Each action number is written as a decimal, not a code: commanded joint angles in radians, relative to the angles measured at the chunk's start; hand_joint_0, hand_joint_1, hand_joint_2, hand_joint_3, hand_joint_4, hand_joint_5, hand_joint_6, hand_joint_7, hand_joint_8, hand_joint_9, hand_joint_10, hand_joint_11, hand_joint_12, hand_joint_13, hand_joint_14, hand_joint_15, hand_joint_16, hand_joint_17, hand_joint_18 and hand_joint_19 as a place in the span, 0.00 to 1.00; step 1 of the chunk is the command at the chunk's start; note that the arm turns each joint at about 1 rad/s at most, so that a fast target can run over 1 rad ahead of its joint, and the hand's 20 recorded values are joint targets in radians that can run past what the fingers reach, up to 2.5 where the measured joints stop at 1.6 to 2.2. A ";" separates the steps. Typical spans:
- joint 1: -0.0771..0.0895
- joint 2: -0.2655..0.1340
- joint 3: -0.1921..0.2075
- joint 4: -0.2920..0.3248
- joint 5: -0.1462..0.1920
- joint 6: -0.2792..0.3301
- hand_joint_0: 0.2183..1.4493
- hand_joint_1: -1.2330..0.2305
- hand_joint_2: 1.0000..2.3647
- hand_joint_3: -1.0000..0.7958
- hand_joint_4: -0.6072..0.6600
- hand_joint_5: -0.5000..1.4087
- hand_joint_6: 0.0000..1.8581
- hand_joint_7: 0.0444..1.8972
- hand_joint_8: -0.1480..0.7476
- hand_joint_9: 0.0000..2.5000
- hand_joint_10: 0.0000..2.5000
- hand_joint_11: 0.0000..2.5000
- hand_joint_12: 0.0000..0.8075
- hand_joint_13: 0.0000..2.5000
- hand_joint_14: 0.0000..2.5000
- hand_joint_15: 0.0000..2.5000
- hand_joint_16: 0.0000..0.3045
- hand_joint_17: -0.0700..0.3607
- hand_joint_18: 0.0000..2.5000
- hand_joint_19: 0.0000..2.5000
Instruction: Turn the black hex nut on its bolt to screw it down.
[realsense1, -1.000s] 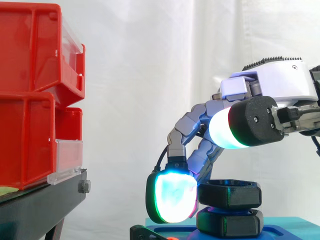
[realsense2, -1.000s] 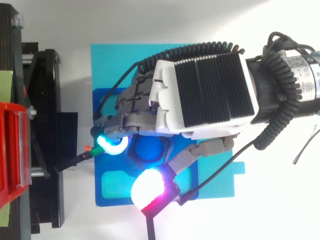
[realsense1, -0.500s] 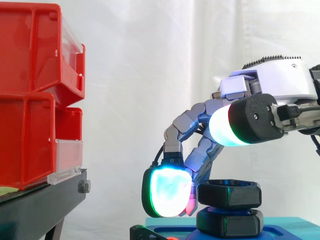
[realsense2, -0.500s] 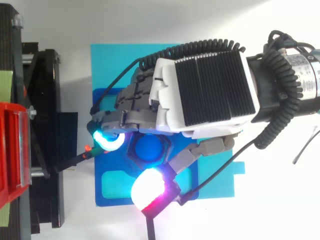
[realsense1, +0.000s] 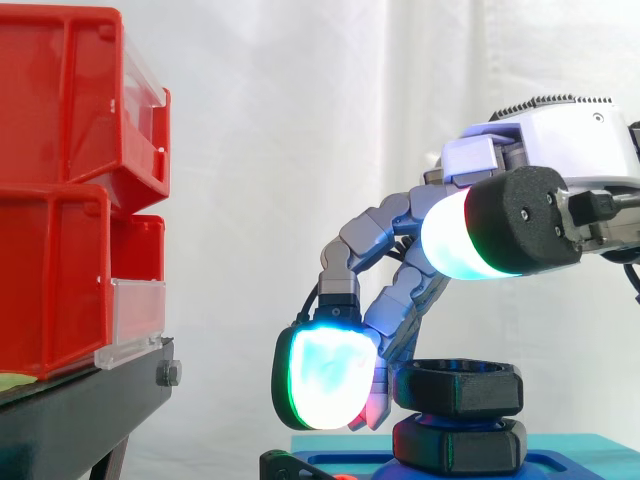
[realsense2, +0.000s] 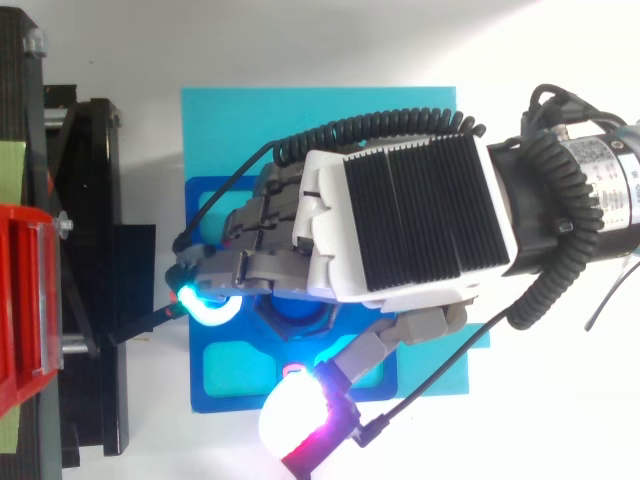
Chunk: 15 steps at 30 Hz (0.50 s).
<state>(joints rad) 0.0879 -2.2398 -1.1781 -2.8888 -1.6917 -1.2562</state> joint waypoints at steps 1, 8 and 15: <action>0.004 0.000 0.000 -0.001 0.001 0.001 0.22 0.65 0.00 0.28 0.76 0.16 0.43 0.37 0.60 0.32 0.00 0.26 0.52 0.34 0.00 0.12 0.19 0.46 0.36 0.14; 0.010 0.000 0.000 -0.001 0.001 0.001 0.22 0.65 0.00 0.28 0.76 0.15 0.47 0.36 0.60 0.32 0.01 0.26 0.52 0.34 0.00 0.11 0.19 0.46 0.37 0.14; 0.012 0.000 0.000 -0.001 -0.002 0.001 0.22 0.65 0.00 0.28 0.76 0.15 0.48 0.37 0.61 0.32 0.01 0.26 0.52 0.34 0.00 0.12 0.19 0.46 0.36 0.14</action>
<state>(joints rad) 0.0993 -2.2398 -1.1781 -2.8892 -1.6923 -1.2548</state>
